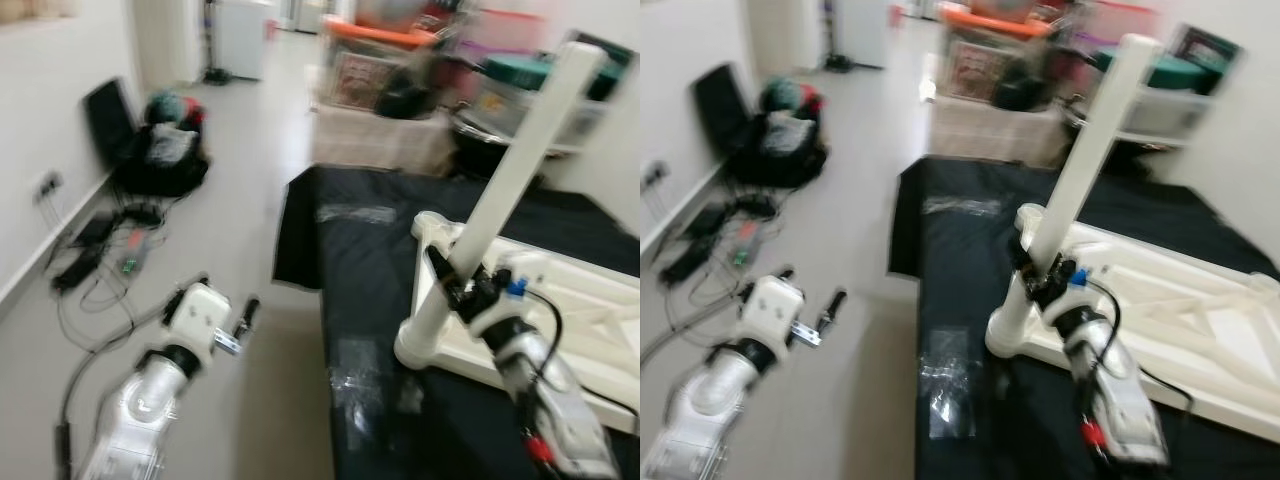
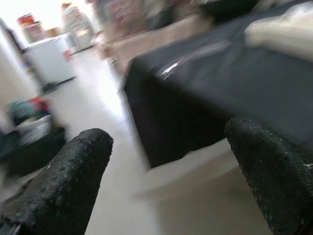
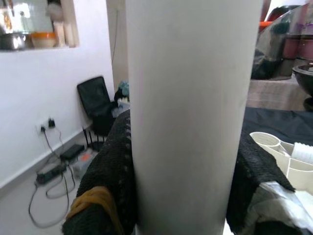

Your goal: Building children table

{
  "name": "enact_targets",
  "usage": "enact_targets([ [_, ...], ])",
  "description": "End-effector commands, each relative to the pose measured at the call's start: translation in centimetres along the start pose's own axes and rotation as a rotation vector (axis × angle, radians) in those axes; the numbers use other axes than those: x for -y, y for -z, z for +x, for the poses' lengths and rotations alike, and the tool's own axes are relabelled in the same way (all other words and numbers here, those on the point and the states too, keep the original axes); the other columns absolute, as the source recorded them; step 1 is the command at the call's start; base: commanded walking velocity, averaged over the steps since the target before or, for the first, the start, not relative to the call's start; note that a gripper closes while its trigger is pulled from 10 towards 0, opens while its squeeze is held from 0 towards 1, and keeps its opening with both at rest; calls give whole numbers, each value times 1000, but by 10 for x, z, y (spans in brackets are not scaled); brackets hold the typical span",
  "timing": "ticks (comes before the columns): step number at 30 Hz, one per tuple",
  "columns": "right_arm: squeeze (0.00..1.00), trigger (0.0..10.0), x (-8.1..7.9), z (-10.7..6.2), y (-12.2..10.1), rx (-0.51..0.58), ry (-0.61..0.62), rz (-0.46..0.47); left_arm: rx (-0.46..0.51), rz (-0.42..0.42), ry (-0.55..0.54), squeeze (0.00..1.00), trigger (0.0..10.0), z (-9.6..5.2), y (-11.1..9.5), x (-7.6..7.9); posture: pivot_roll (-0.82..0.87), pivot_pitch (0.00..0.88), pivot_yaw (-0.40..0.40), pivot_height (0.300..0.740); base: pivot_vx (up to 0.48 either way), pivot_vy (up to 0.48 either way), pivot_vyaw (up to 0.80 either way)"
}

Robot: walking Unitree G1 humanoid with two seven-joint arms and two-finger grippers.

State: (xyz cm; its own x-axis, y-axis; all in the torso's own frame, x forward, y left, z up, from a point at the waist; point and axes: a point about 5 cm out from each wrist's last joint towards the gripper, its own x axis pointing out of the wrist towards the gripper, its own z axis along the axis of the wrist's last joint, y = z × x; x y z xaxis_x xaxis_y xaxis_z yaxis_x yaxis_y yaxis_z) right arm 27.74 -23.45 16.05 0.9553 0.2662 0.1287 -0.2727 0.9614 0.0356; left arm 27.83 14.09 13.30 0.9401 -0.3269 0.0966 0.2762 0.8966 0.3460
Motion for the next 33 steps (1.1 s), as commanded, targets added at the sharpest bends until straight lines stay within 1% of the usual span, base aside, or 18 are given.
enact_targets([
  [1,0,0,11,-11,20,-132,49,4,-21,11,-21,0,10000,-4,5,-9,49,0,-109,740,0,0,-788],
  [4,0,0,20,-15,16,-136,81,7,-16,12,-13,0,10000,-3,4,-8,49,0,-109,740,0,0,-796],
  [8,0,0,21,-16,13,-132,75,17,-15,13,-9,0,10000,-2,4,-7,44,0,-107,740,0,0,-797],
  [10,0,0,14,-14,11,-132,31,16,-15,15,-5,0,10000,-1,4,-6,46,0,-110,740,0,0,-784],
  [11,0,0,14,-14,11,-132,31,16,-15,15,-5,0,10000,-1,4,-6,46,0,-110,740,0,0,-781],
  [12,0,1098,8,-13,11,-137,-13,6,-14,17,-3,0,10000,-1,4,-6,47,0,-112,740,0,0,-463],
  [14,0,1098,8,-13,11,-137,-13,6,-14,17,-3,0,10000,-1,4,-6,47,0,-112,740,0,0,-463],
  [15,0,1020,4,-13,12,-144,-43,1,-14,19,-1,0,10000,-1,4,-5,50,0,-116,740,0,0,0],
  [16,0,2510,1,-13,13,-154,-62,-3,-14,19,0,0,10000,-1,4,-5,52,0,-118,740,0,0,0],
  [17,0,2510,1,-13,13,-154,-62,-3,-14,19,0,0,10000,-1,4,-5,52,0,-118,740,0,0,0],
  [18,0,5529,0,-12,15,-172,-71,-11,-15,20,1,0,10000,-1,4,-4,51,0,-121,740,0,0,0],
  [20,0,5529,0,-11,16,-186,-73,-16,-16,20,2,0,10000,-1,5,-3,51,0,-122,740,0,0,0],
  [21,0,10000,-3,-10,16,-191,-88,-12,-18,23,6,0,10000,-1,5,-2,50,0,-121,740,0,-371,0],
  [24,0,10000,-9,-7,15,-184,-118,-4,-22,28,15,0,10000,0,6,0,51,0,-122,740,0,-444,0],
  [27,0,10000,-11,-6,15,-182,-126,-5,-22,27,13,0,10000,0,6,0,53,0,-124,740,0,-480,0],
  [33,0,10000,-13,-5,15,-185,-142,-1,-22,26,8,0,10000,-1,6,-1,56,0,-128,740,0,0,0],
])
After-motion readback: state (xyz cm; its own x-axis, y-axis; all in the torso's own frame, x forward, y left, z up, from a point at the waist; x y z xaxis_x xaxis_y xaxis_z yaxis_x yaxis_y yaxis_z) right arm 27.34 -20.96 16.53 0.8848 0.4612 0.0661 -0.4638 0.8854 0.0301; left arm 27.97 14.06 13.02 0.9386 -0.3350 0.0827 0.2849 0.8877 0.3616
